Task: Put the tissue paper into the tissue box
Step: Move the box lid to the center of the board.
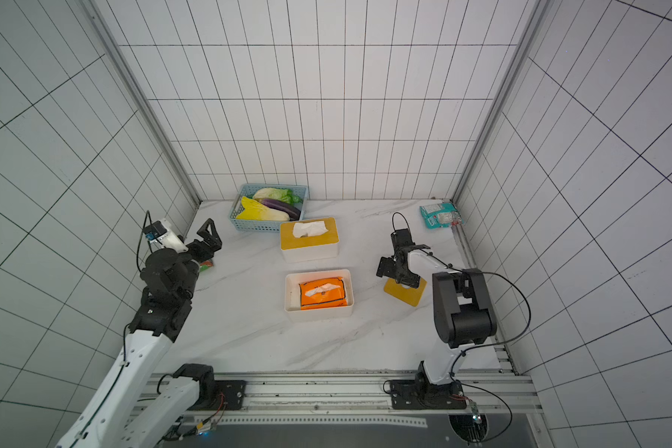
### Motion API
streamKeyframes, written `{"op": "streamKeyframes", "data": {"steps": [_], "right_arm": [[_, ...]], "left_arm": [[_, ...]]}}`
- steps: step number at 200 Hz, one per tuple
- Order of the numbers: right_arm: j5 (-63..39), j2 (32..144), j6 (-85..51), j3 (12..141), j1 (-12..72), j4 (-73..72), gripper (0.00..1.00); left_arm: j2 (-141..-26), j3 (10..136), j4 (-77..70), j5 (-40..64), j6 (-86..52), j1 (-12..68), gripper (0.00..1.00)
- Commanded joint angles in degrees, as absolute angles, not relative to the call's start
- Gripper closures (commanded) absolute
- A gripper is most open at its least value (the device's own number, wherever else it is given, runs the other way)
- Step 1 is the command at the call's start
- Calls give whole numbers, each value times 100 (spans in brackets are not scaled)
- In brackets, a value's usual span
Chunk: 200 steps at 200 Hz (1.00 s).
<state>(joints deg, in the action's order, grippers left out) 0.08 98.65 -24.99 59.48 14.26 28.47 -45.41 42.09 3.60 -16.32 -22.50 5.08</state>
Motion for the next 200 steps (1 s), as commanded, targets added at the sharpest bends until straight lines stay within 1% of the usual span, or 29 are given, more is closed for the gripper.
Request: {"op": "streamKeyframes", "data": {"steps": [1,27,48,67,121,142,200], "right_arm": [[277,9936,-2408,6240,1415,3172,2],[432,10283,-2373,6566,1456,3474,3],[821,10439,-2372,6697,1571,3612,6],[918,10459,-2423,6683,1624,3612,9],[833,10535,-2621,6684,1626,3604,17],[766,10629,-2702,6685,1626,3604,19],[527,10747,-3016,6570,1617,3530,30]], "left_arm": [[-4526,4157,211,-1565,-2237,474,2],[-4526,4158,211,-1559,-2239,475,2],[-4533,4157,211,-1556,-2233,471,1],[-4535,4158,213,-1556,-2234,475,2],[-4544,4159,212,-1556,-2233,475,2],[-4543,4158,220,-1556,-2233,474,2],[-4526,4158,220,-1556,-2236,475,2]]}}
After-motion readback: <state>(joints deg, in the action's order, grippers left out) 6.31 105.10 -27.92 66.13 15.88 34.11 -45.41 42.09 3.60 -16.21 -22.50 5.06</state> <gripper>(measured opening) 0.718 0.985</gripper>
